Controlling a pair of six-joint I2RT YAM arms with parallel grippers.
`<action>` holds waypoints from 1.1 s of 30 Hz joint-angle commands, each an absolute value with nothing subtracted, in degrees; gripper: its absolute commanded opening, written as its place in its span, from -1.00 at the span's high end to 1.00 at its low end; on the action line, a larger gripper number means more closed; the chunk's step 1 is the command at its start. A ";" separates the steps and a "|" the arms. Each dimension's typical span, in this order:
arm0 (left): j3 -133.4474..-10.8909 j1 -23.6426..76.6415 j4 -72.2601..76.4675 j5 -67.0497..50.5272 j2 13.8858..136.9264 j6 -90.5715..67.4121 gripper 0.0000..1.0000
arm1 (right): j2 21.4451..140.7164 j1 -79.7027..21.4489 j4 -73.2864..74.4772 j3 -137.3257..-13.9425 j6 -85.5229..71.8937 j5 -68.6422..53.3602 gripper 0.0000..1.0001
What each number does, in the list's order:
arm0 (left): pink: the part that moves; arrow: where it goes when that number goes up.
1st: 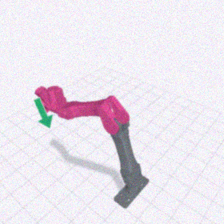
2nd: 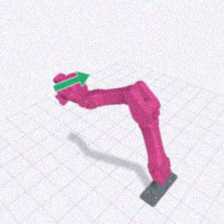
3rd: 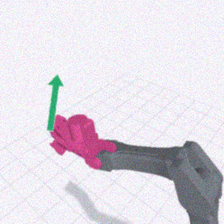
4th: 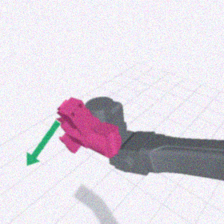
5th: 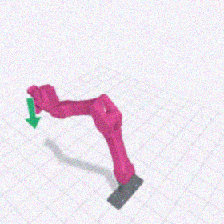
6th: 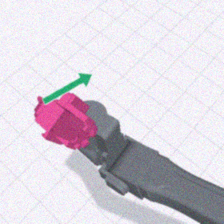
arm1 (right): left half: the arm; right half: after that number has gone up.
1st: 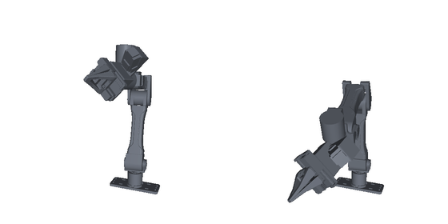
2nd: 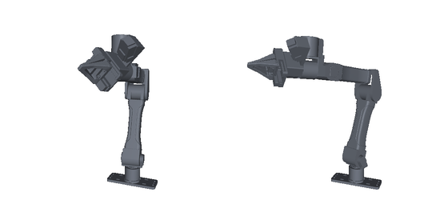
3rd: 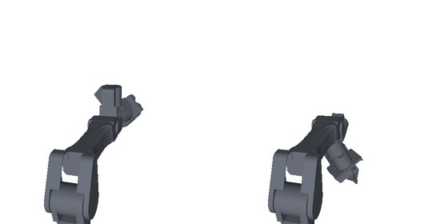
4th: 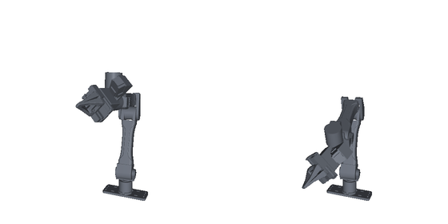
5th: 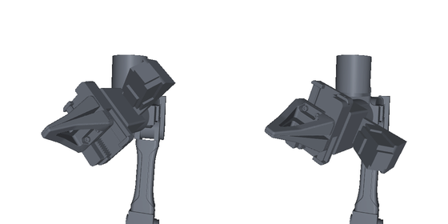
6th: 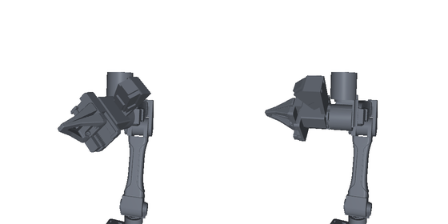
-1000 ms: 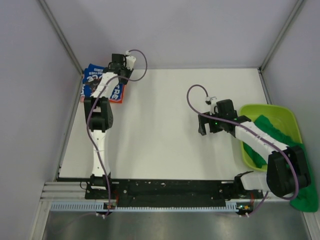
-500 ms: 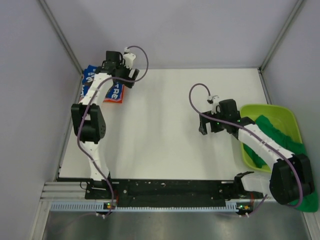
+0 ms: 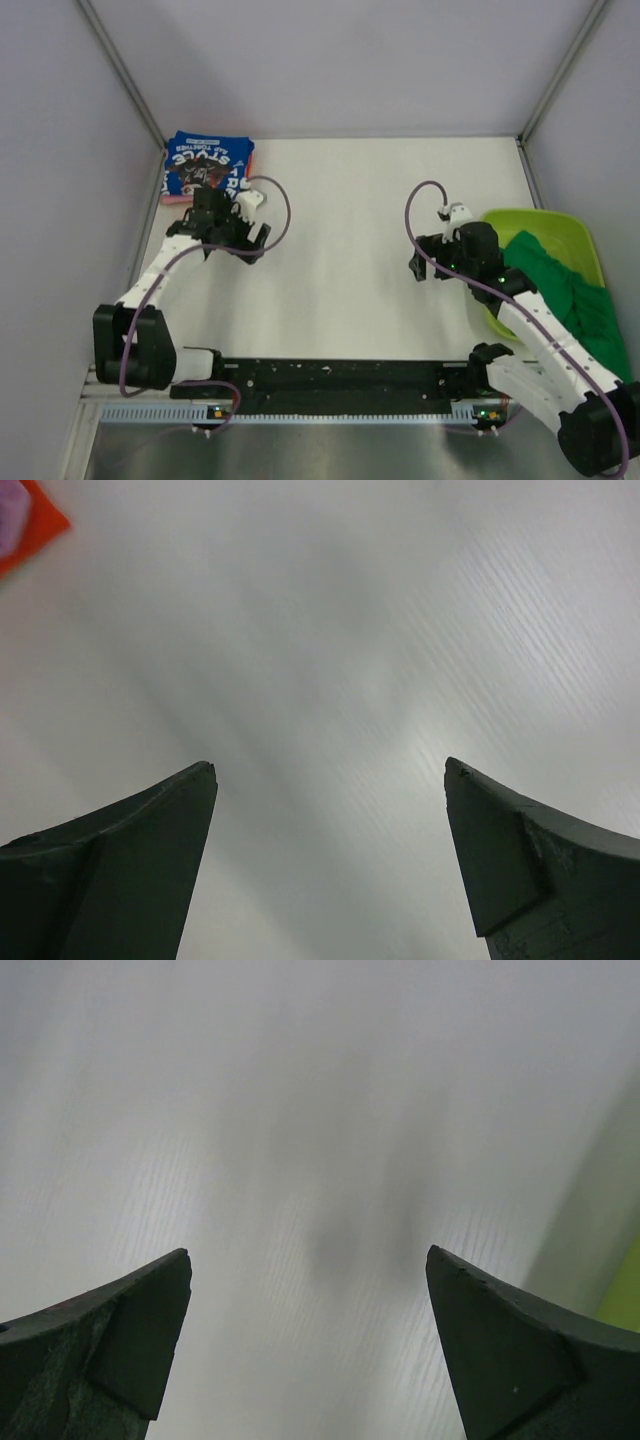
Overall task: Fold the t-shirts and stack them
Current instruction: Put the neatly folded tshirt into the corner of the board with the left arm
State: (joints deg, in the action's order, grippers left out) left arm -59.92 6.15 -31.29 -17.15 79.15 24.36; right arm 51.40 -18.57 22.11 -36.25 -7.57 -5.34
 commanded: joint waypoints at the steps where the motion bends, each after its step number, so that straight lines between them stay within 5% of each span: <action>1: -44.34 5.63 -18.23 -20.57 68.58 23.74 -0.98 | 46.24 -18.02 18.90 -33.14 -10.90 -0.45 -0.98; 10: -19.00 4.75 16.33 -12.58 53.71 11.80 -0.98 | 40.96 -18.02 16.53 -28.04 -12.13 6.68 -0.97; 33: -18.81 4.75 15.64 -12.30 57.13 10.98 -0.98 | 39.73 -18.11 16.35 -27.60 -12.13 8.17 -0.97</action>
